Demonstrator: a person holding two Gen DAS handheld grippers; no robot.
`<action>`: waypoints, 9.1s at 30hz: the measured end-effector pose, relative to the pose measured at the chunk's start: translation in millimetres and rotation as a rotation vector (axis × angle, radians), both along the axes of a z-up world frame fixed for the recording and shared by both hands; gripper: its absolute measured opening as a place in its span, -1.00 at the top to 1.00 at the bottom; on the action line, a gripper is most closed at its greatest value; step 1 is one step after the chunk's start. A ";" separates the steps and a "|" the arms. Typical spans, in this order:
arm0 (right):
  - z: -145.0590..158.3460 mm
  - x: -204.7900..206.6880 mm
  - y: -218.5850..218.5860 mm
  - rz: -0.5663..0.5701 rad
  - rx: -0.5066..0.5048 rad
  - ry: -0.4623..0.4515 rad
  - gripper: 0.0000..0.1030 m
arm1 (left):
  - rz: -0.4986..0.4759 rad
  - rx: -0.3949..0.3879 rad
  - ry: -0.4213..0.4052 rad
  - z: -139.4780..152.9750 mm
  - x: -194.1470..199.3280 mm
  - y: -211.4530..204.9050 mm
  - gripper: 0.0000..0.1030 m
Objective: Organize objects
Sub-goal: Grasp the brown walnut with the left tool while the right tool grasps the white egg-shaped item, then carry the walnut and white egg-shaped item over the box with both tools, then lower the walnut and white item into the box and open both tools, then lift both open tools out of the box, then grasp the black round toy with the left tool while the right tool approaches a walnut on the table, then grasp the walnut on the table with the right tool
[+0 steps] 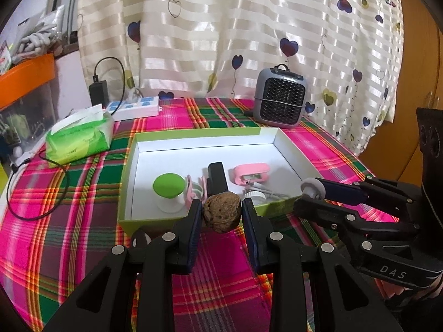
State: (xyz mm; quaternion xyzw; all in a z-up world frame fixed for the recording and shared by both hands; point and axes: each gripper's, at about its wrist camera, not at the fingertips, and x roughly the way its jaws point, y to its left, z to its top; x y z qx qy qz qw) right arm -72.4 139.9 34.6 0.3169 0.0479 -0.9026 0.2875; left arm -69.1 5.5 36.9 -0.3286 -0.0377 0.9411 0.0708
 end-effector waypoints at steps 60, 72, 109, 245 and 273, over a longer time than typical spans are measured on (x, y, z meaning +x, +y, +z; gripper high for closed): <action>9.5 -58.3 -24.5 -0.054 0.027 -0.011 0.36 | 0.074 -0.004 -0.015 8.4 -45.0 -26.3 0.48; -4.5 -62.0 -24.4 -0.051 0.040 -0.044 0.37 | 0.108 -0.004 -0.035 -1.8 -52.0 -41.1 0.48; -13.9 -55.5 -36.2 -0.005 0.111 -0.031 0.33 | -0.019 -0.049 -0.047 -9.2 -52.2 -12.8 0.47; -22.4 28.4 -50.6 0.104 0.069 -0.163 0.20 | 0.093 0.013 -0.168 -29.2 18.6 -65.7 0.34; -24.4 10.9 -84.3 0.123 0.103 -0.165 0.20 | 0.145 -0.002 -0.123 -23.9 21.1 -82.3 0.44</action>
